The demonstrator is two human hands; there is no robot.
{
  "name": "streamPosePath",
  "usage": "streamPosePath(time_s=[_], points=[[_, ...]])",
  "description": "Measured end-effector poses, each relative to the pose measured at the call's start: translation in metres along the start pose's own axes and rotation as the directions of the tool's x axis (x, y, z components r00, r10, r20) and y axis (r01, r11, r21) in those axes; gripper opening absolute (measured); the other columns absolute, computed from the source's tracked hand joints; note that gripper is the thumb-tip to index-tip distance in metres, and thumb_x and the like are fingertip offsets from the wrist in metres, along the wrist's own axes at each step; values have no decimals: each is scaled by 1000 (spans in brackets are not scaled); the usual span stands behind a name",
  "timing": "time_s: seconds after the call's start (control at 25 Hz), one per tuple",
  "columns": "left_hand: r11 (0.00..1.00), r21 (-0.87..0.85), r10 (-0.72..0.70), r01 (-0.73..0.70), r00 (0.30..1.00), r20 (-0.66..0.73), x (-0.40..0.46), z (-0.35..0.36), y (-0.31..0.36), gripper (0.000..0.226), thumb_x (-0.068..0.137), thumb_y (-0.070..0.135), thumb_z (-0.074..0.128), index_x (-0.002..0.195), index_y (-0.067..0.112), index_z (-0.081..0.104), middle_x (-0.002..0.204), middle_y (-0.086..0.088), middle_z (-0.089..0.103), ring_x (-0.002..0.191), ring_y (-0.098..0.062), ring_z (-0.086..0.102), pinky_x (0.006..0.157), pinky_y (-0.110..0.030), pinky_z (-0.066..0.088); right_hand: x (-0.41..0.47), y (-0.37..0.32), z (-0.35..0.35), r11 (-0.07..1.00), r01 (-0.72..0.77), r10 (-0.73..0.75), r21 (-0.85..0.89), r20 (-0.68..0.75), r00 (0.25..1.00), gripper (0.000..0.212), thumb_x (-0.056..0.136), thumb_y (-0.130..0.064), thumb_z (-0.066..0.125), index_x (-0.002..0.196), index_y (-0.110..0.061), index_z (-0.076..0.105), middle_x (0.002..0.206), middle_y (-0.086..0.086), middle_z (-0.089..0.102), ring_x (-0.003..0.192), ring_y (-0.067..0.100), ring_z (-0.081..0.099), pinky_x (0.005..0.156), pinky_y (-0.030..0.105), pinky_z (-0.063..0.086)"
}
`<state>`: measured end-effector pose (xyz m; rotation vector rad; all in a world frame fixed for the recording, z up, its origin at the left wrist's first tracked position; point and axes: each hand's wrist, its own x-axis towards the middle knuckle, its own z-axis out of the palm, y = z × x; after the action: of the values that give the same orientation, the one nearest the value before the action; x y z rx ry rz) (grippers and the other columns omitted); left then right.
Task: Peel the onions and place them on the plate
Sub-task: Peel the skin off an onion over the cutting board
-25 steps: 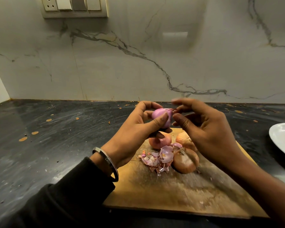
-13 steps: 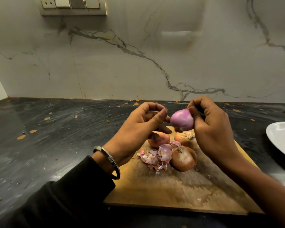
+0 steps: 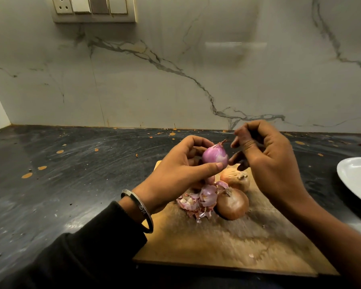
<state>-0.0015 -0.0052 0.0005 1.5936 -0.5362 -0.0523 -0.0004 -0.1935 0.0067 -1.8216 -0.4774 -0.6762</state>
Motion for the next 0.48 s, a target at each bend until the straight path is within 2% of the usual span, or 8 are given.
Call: streamPosePath(time_s=[0.08, 0.16, 0.28, 0.48], points=[[1000, 15, 24, -24, 1000, -19, 1, -2, -2, 44, 81, 16, 76, 119, 16, 55, 106, -5, 70, 97, -29, 70, 80, -41, 61, -2, 2, 3, 998, 12, -3, -58, 156, 988, 20, 95, -32, 60, 113, -22, 62, 98, -6, 66, 74, 14, 68, 59, 26, 55], [996, 72, 63, -59, 997, -51, 2, -3, -3, 43, 81, 11, 77, 118, 15, 56, 106, -5, 71, 97, -22, 70, 81, -36, 60, -3, 5, 7, 998, -12, 28, -64, 245, 969, 28, 93, -32, 63, 120, -25, 64, 106, -7, 65, 80, 15, 67, 64, 32, 55], [990, 101, 103, -95, 992, -77, 3, -4, -1, 46, 77, 9, 80, 117, 15, 56, 107, -4, 72, 96, -17, 71, 83, -29, 59, -2, 6, 7, 1000, 6, 0, -25, 235, 972, 30, 91, -35, 62, 118, -23, 66, 111, -6, 64, 89, 19, 68, 69, 40, 58], [990, 58, 130, -126, 989, -68, 2, -4, 1, 43, 80, 5, 75, 119, 8, 56, 111, -7, 71, 98, -17, 72, 80, -28, 59, 1, 9, 5, 999, 35, -31, -16, 233, 972, 44, 87, -42, 61, 128, -25, 63, 112, -6, 62, 87, 17, 68, 67, 34, 60]])
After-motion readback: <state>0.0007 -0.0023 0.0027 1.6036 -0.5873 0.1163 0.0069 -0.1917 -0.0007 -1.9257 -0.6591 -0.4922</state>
